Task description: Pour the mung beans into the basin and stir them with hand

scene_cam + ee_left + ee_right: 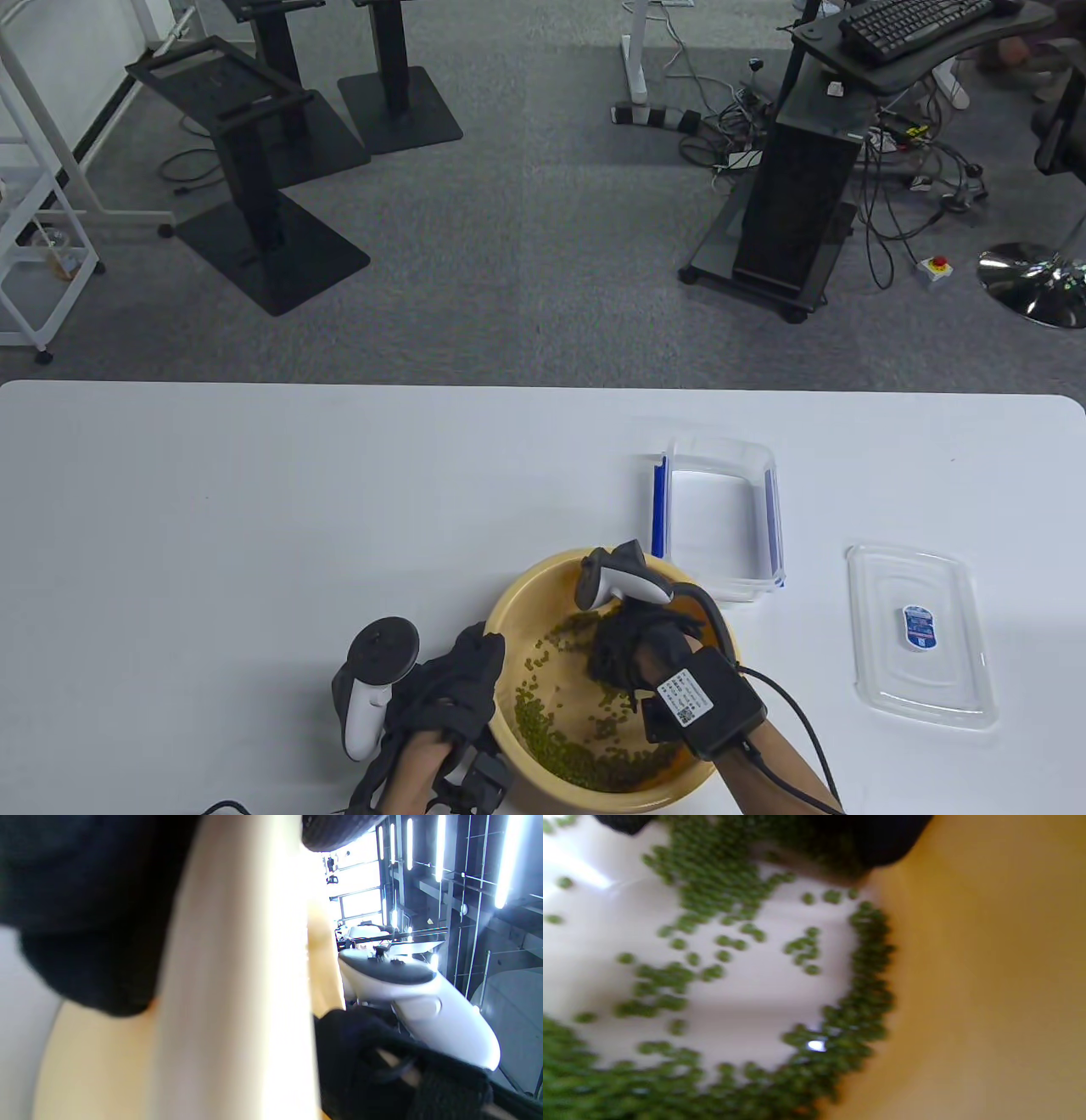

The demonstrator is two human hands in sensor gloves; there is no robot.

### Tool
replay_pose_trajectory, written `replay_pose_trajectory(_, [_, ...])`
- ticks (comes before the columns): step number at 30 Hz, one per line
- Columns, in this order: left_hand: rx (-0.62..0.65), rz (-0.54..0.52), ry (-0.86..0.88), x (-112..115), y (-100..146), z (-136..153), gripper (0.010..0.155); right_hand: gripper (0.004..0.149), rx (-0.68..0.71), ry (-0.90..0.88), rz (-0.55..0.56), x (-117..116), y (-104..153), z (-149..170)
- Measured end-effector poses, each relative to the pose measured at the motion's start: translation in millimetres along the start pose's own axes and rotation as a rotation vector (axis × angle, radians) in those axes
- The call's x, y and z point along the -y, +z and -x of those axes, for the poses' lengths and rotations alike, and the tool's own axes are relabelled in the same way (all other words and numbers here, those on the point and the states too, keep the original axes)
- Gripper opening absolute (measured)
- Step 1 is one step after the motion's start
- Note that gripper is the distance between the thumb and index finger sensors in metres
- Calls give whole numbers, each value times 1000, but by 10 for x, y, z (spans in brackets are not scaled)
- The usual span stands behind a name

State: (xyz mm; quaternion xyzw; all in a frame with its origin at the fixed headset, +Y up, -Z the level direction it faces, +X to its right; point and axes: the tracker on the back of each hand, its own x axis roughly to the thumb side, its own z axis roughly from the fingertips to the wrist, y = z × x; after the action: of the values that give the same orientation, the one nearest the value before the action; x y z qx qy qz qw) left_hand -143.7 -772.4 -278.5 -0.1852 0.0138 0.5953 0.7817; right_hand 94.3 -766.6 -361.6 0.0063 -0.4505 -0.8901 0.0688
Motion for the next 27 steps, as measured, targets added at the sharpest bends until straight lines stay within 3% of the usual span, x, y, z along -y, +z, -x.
replay_pose_trajectory(4, [-1, -5, -6, -1, 2, 1, 65, 80, 12, 110, -132, -163, 95, 27])
replay_pose_trajectory(7, [-1, -6, -5, 1, 1, 1, 65, 79, 74, 67, -299, -341, 197, -57])
replay_pose_trajectory(10, [0, -3, 2, 2, 2, 3, 65, 68, 168, 79, -293, -381, 255, -199])
replay_pose_trajectory(11, [0, 0, 4, 2, 2, 3, 65, 67, 246, 94, -328, -423, 265, -260])
replay_pose_trajectory(13, [1, 0, 6, 4, 4, 1, 65, 65, 264, 116, -418, -479, 279, -345])
replay_pose_trajectory(22, [1, 5, 12, 5, 7, 3, 65, 64, 349, 97, -281, -256, 256, -664])
replay_pose_trajectory(27, [0, 5, 12, 3, 9, 4, 65, 65, 337, 55, -105, -117, 137, -736])
